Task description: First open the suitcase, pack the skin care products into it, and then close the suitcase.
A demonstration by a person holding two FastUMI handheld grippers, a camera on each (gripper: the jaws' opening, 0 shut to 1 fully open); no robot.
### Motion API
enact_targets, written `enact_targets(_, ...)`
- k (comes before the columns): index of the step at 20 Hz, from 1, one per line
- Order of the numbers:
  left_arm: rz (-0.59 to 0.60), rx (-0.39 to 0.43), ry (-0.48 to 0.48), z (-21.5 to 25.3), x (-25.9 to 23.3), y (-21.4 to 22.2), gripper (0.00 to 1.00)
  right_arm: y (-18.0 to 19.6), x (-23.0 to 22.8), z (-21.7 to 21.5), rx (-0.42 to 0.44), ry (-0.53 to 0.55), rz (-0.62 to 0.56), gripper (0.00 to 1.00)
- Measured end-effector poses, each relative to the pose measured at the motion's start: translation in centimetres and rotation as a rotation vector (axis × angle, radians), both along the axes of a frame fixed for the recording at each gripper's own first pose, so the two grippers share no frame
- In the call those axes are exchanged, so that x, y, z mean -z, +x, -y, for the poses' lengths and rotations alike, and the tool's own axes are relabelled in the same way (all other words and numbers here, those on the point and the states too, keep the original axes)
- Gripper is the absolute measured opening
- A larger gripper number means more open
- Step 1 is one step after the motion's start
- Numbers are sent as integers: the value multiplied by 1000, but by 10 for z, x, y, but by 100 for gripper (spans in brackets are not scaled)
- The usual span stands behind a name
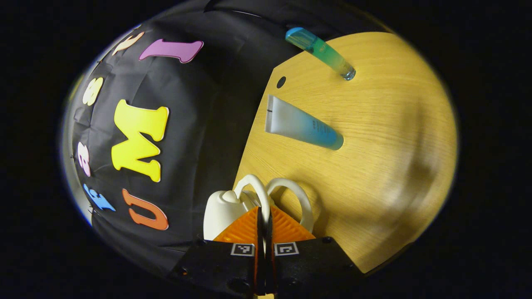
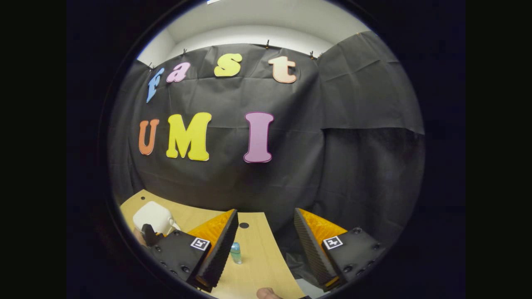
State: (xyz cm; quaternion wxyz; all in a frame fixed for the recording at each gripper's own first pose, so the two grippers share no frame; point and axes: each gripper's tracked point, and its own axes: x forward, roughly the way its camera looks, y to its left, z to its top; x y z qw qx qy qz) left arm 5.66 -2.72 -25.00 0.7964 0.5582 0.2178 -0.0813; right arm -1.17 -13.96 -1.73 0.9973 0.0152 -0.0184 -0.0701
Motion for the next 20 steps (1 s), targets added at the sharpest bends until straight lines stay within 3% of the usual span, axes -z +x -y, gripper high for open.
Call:
enact_targets(6, -2, -41, -221, -13, -58, -5, 3, 13, 2, -26, 3, 39, -41, 80)
enact_targets(12, 80, -140, -391, -73, -131, 2, 3, 22, -1, -74, -28, -7, -62, 80)
enact_targets(20, 203, -261, -470, -201, -189, -3, 3, 31, -3, -144, -96, -43, -66, 80)
